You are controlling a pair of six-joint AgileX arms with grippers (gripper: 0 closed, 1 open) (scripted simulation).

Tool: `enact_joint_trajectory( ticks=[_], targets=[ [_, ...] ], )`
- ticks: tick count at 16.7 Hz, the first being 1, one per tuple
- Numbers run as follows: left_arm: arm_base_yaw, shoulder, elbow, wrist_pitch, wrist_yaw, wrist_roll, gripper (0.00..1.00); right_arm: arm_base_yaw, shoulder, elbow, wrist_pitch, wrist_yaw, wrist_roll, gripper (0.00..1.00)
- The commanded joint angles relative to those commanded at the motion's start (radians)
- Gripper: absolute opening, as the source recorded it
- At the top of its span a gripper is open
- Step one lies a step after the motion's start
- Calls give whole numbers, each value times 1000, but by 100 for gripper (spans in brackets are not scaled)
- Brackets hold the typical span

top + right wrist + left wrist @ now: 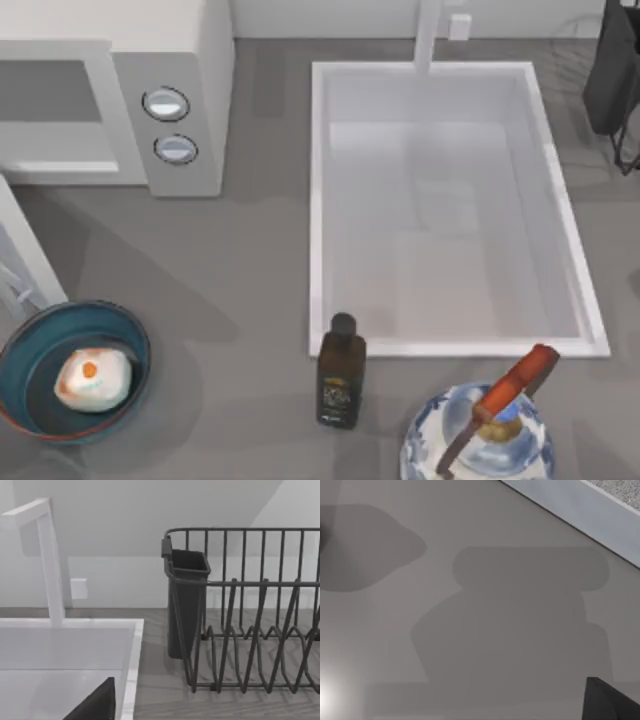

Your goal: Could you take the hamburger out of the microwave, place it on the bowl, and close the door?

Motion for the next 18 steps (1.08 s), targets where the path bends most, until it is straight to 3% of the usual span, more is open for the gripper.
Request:
enact_joint_trajectory(
  ticks=[7,15,18],
  targets=[
    [-42,-20,-16,3,-32,-42,0,0,0,0,0,0,0,100],
    [-447,-173,-111,19,-290,-336,0,0,0,0,0,0,0,100],
    [-513,-209,-133,23,-346,-398,0,0,0,0,0,0,0,100]
  ],
)
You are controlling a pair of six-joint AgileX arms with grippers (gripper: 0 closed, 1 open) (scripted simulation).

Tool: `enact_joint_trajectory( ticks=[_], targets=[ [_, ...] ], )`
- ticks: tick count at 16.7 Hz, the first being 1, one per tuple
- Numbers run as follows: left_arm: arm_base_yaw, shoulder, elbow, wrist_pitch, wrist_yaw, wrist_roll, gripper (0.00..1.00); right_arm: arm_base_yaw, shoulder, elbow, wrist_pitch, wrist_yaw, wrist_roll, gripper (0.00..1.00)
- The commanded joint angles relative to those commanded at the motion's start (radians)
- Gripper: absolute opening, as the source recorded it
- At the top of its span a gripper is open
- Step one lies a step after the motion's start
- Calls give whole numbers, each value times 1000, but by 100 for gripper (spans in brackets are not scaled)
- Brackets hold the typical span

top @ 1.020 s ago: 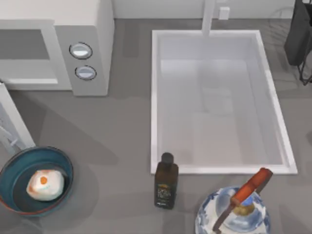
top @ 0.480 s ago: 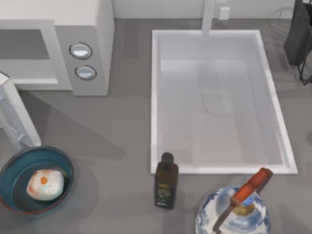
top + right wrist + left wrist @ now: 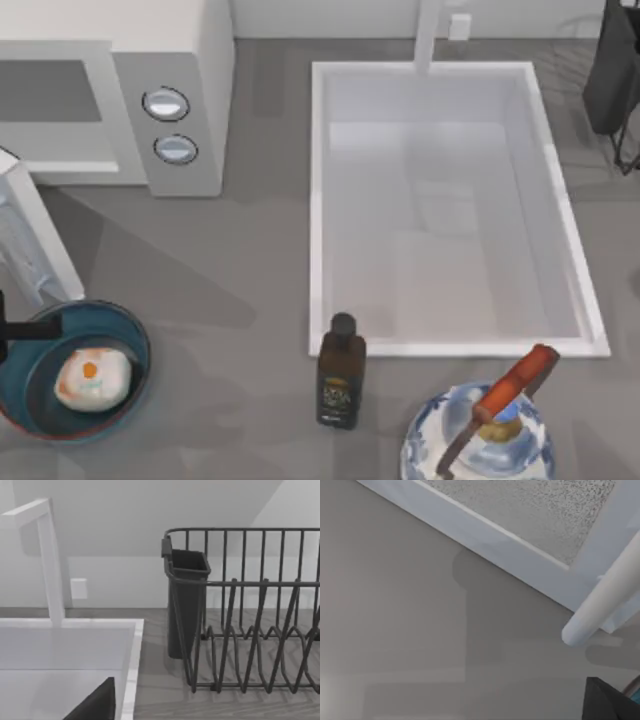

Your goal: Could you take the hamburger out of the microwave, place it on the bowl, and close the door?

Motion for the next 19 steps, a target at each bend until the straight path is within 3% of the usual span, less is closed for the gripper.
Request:
enact_joint_trajectory(
  ticks=[7,15,19],
  targets=[
    [-2,43,32,18,0,-3,0,0,0,0,0,0,0,100],
    [-32,446,258,174,-18,-19,0,0,0,0,0,0,0,100],
    [-38,511,304,208,-22,-23,0,0,0,0,0,0,0,100]
  ],
)
